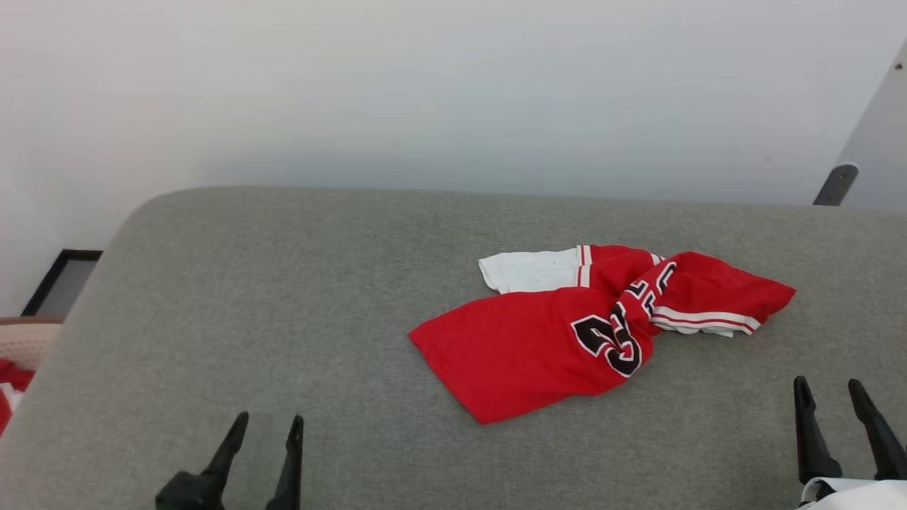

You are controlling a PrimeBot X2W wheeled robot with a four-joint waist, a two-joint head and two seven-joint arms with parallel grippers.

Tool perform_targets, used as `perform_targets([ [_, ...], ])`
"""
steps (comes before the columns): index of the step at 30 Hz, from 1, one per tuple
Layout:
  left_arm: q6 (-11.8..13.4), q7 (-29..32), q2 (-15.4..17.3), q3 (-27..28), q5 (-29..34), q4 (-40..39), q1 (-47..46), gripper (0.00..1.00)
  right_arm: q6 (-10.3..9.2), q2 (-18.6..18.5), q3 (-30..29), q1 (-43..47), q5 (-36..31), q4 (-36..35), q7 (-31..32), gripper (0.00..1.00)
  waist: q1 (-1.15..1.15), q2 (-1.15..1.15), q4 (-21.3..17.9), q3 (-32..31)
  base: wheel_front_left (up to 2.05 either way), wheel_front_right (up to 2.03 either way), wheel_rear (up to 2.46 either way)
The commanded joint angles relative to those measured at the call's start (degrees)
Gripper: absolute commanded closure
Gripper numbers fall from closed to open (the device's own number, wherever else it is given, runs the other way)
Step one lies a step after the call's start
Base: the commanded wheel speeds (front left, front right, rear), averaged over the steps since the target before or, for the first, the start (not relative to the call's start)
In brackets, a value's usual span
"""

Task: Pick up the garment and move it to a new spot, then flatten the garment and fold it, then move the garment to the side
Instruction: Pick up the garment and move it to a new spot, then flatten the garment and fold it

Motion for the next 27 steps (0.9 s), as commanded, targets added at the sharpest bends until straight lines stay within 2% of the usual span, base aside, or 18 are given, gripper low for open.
perform_targets([
  [1,-0.38,-0.02,-0.27,0.57,0.76,0.18,0.65,0.0,-0.04,0.3,0.13,0.04,-0.03,0.03,-0.04,0.0,0.0,0.0,-0.63,0.28,0.0,0.0,0.0],
  [10,-2.82,-0.02,-1.98,3.32,2.31,0.31,0.01,0.0,-0.04,1.45,1.19,-1.37,0.25,-0.01,-0.04,0.0,0.0,0.0,-3.08,1.17,0.0,0.0,0.0],
  [14,-4.4,-0.03,0.44,-0.19,3.82,2.77,-6.6,0.0,-0.04,2.12,1.96,-2.1,0.06,-0.42,-0.04,0.0,0.0,0.0,-4.47,2.51,0.0,0.0,0.0],
  [17,-4.91,2.24,2.15,-4.06,2.92,6.97,-15.67,0.0,-0.03,2.22,2.77,-3.6,0.2,-0.94,-0.04,0.0,0.0,0.0,-5.87,4.85,0.0,0.0,0.0],
  [20,-4.99,9.42,3.8,-9.96,-0.36,13.17,-25.92,0.0,-0.03,2.67,3.55,-5.32,0.34,-1.25,-0.04,0.0,0.0,0.0,-7.94,7.6,0.0,0.0,0.0],
  [24,-4.91,23.17,4.42,-14.26,-12.46,21.25,-39.04,0.0,-0.04,3.53,5.36,-8.59,0.48,-1.77,-0.04,0.0,0.0,0.0,-11.69,12.35,0.0,0.0,0.0],
  [27,-4.9,33.41,6.17,-16.04,-18.86,27.14,-47.19,0.0,-0.03,4.63,5.93,-10.47,0.67,-2.06,-0.04,0.0,0.0,0.0,-14.41,15.6,0.0,0.0,0.0],
])
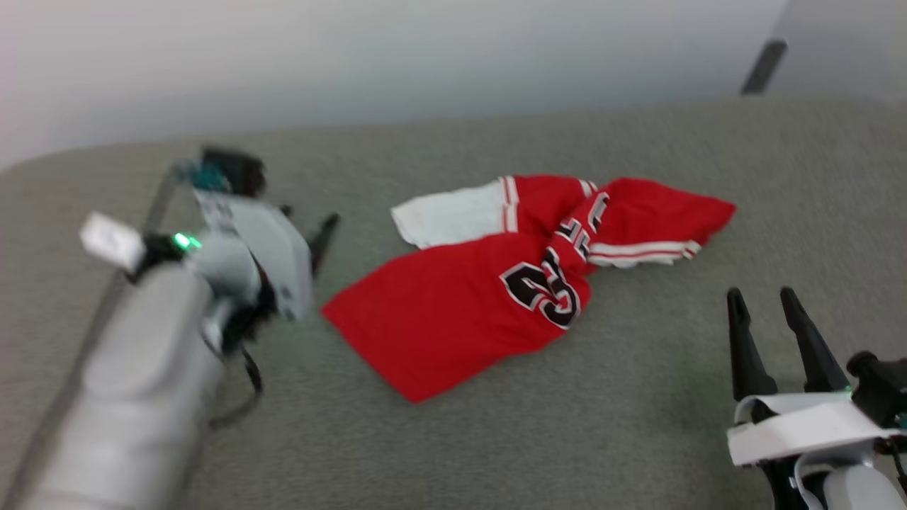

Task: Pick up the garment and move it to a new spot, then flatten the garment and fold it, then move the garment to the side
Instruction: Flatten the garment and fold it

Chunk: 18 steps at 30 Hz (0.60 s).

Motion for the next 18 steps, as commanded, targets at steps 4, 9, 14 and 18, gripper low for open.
perform_targets([
  [4,0.06,13.42,1.03,0.6,-7.44,8.52,-8.9,0.0,-0.03,1.71,0.61,-2.4,0.48,-0.08,-0.04,0.0,0.0,0.0,-9.0,9.04,0.0,0.0,0.0],
  [9,0.05,23.51,2.01,0.16,-10.73,14.58,-15.21,0.0,-0.03,3.18,0.51,-3.55,0.94,-0.26,-0.04,0.0,0.0,0.0,-11.9,11.74,0.0,0.0,0.0],
  [14,0.05,26.96,1.77,-0.88,-11.7,17.23,-18.33,0.0,-0.02,4.0,0.44,-4.22,0.97,-0.77,-0.04,0.0,0.0,0.0,-12.97,13.6,0.0,0.0,0.0],
  [18,0.05,28.12,1.27,-2.81,-12.57,17.7,-18.07,0.0,-0.03,4.44,0.9,-5.43,0.94,-1.04,-0.04,0.0,0.0,0.0,-13.07,14.99,0.0,0.0,0.0],
])
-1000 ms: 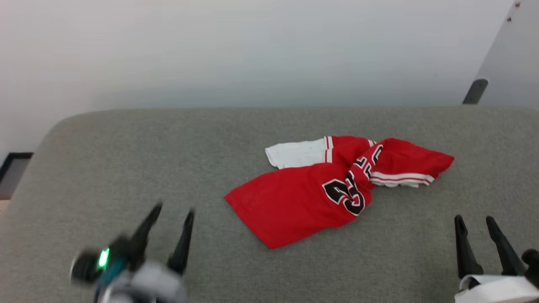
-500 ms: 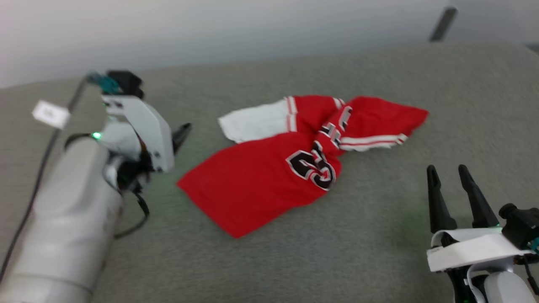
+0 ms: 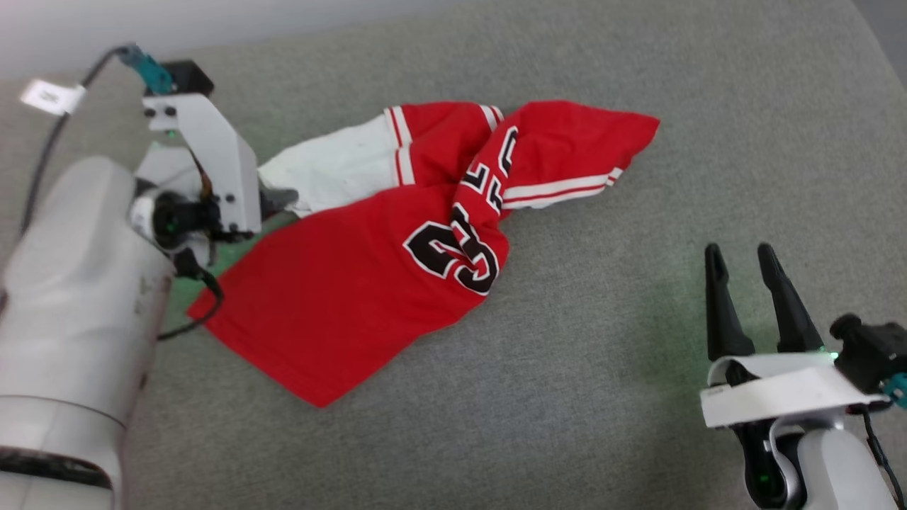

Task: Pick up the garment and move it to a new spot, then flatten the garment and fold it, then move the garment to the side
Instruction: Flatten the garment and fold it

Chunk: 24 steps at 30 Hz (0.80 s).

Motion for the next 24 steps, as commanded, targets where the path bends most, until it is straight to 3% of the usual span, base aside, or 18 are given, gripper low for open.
perform_targets([
  [1,0.03,0.11,-0.74,-0.69,-0.87,0.43,0.93,0.0,-0.04,0.3,0.49,-0.93,0.31,-0.27,-0.04,0.0,0.0,0.0,-1.66,2.69,0.0,0.0,0.0],
  [3,0.03,-0.09,-1.44,-0.87,-2.14,0.44,1.28,0.0,-0.04,0.44,0.82,-1.54,0.33,-0.27,-0.04,0.0,0.0,0.0,-1.46,3.12,0.0,0.0,0.0],
  [5,0.02,-0.29,-2.33,-0.92,-3.86,0.05,1.4,0.5,-0.04,0.48,0.85,-2.12,0.38,-0.18,-0.04,0.0,0.0,0.0,-1.19,3.46,0.0,0.0,0.0],
  [6,0.01,-0.35,-2.85,-1.07,-4.69,-0.41,1.46,0.66,-0.04,0.53,0.79,-2.29,0.35,-0.13,-0.04,0.0,0.0,0.0,-0.98,3.51,0.0,0.0,0.0],
  [7,0.01,-0.51,-3.19,-1.24,-5.53,-0.83,1.54,0.9,-0.04,0.58,0.67,-2.37,0.28,-0.12,-0.04,0.0,0.0,0.0,-0.76,3.5,0.0,0.0,0.0],
  [8,0.0,-0.65,-3.12,-1.47,-6.01,-1.13,1.57,1.0,-0.04,0.59,0.54,-2.32,0.2,-0.07,-0.04,0.0,0.0,0.0,-0.51,3.43,0.0,0.0,0.0],
  [15,0.08,-6.07,1.41,-2.5,-5.54,-1.68,0.13,1.0,-0.04,0.64,0.26,-2.02,-0.34,0.38,-0.04,0.0,0.0,0.0,0.99,1.91,0.0,0.0,0.0],
  [19,0.32,-12.67,4.55,-3.21,-2.17,0.68,-2.15,1.0,-0.04,0.67,0.68,-1.59,-0.37,0.81,-0.04,0.0,0.0,0.0,1.54,0.55,0.0,0.0,0.0],
  [24,0.98,-16.4,8.4,-4.74,1.38,4.69,-3.6,1.0,-0.04,0.68,1.05,-0.94,-0.15,1.17,-0.04,0.0,0.0,0.0,1.45,-0.47,0.0,0.0,0.0],
])
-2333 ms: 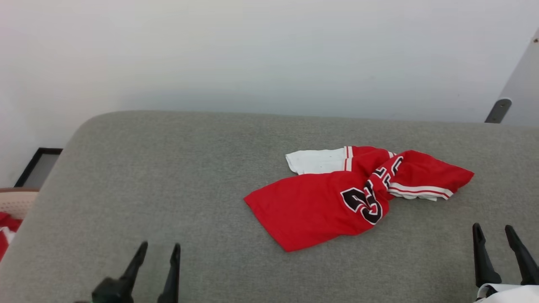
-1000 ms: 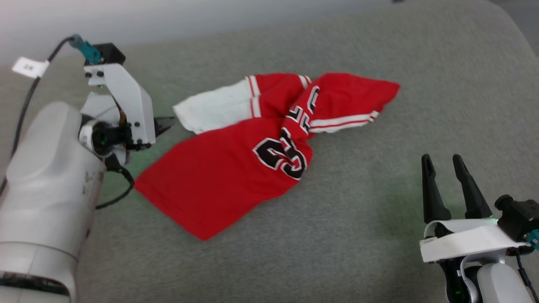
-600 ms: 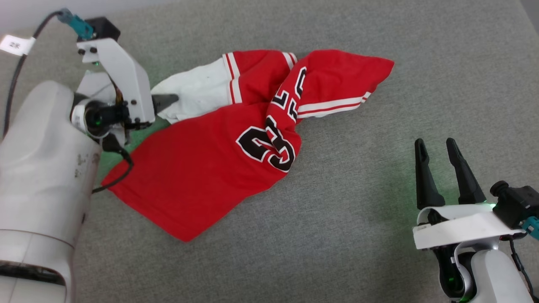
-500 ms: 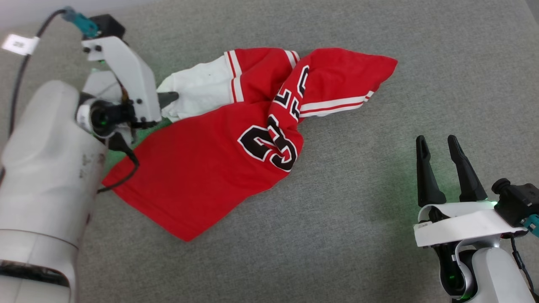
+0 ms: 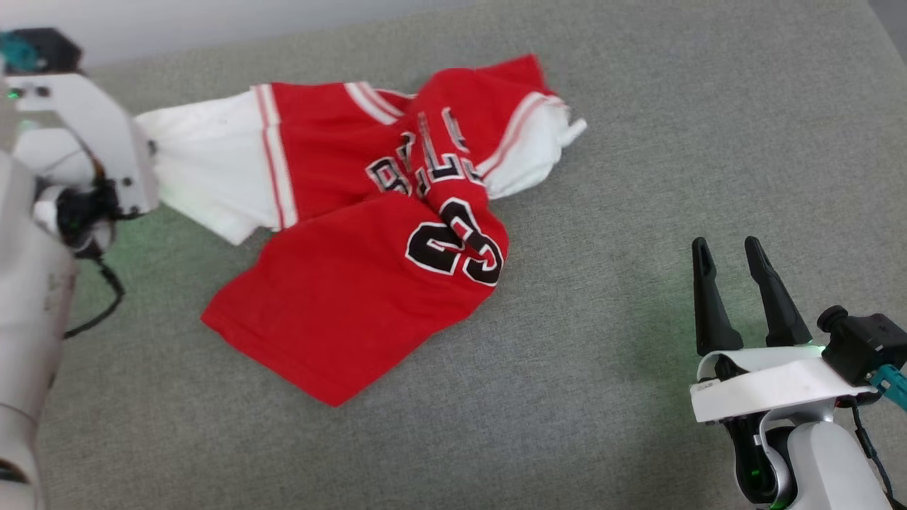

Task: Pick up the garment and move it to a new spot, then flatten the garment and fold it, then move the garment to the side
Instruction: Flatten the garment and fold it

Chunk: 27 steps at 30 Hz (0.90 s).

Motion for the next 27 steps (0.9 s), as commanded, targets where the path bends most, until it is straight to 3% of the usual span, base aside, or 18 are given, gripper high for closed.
perform_targets([
  [1,0.21,-0.38,0.15,-0.2,0.44,0.68,-0.22,1.0,-0.03,0.07,-0.12,0.98,0.15,0.04,-0.04,0.0,0.0,0.0,-0.04,-0.29,0.0,0.0,0.0],
  [9,1.13,-5.16,1.83,-5.41,6.76,4.61,0.45,1.0,-0.04,-0.6,-0.59,1.48,-0.01,0.09,-0.04,0.0,0.0,0.0,-0.03,-0.68,0.0,0.0,0.0],
  [12,0.79,-7.52,-0.04,-4.94,5.53,5.67,0.98,0.97,-0.04,-1.41,-0.39,1.28,-0.53,0.18,-0.04,0.0,0.0,0.0,0.66,-1.36,0.0,0.0,0.0],
  [14,0.1,-8.21,-1.49,-4.36,4.06,6.01,1.8,0.48,-0.04,-2.24,0.17,0.86,-0.71,0.46,-0.04,0.0,0.0,0.0,1.36,-2.03,0.0,0.0,0.0],
  [15,-0.06,-8.97,-1.73,-4.41,3.71,5.96,2.07,0.11,-0.04,-2.77,0.61,0.57,-0.83,0.67,-0.04,0.0,0.0,0.0,1.8,-2.46,0.0,0.0,0.0],
  [16,-0.35,-10.19,-1.9,-4.54,3.59,5.7,2.35,0.0,-0.04,-3.34,1.15,0.33,-0.85,1.14,-0.04,0.0,0.0,0.0,2.33,-2.97,0.0,0.0,0.0],
  [22,-0.82,-21.14,-4.09,-3.25,0.81,3.45,7.41,0.0,-0.04,-8.28,5.78,-2.54,0.18,6.17,0.76,0.0,0.0,0.0,6.05,-6.64,0.0,0.0,0.0],
  [27,-0.82,-34.82,-6.8,-3.37,-0.87,-3.49,15.51,0.0,-0.04,-13.38,10.64,-6.33,1.66,10.32,9.36,0.0,0.0,0.0,10.72,-9.17,0.0,0.0,0.0],
])
